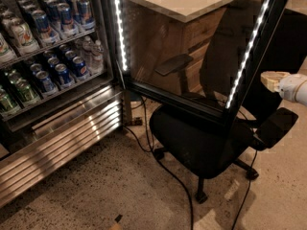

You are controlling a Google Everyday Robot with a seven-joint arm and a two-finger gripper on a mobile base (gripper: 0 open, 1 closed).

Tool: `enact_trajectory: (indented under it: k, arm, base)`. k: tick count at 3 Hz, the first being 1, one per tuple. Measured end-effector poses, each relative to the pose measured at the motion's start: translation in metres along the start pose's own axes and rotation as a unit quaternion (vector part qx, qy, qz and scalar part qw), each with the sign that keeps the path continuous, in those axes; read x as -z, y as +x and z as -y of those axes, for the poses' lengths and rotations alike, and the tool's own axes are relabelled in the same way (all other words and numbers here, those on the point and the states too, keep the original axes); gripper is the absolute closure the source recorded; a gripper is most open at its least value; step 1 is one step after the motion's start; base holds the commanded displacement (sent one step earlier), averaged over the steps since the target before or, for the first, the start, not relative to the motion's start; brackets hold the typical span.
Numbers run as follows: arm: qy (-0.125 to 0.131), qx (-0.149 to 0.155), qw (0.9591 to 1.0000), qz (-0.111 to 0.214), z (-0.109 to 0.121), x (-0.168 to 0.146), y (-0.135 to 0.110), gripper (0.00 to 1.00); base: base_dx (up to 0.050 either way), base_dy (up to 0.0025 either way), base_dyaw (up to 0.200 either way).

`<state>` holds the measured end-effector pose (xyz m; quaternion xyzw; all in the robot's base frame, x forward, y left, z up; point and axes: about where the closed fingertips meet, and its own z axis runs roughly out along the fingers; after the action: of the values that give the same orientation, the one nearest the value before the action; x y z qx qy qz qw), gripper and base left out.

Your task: Close right fridge door

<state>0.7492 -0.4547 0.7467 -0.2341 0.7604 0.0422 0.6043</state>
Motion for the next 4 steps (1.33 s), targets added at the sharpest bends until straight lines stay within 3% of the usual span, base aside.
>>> enact_trajectory:
  k: [4]
  arm:
    - [-0.079, -0.011, 0.9962, -0.033, -0.002, -0.052, 0.031, 1.0]
  base:
    - [0.0, 0.0, 0.0]
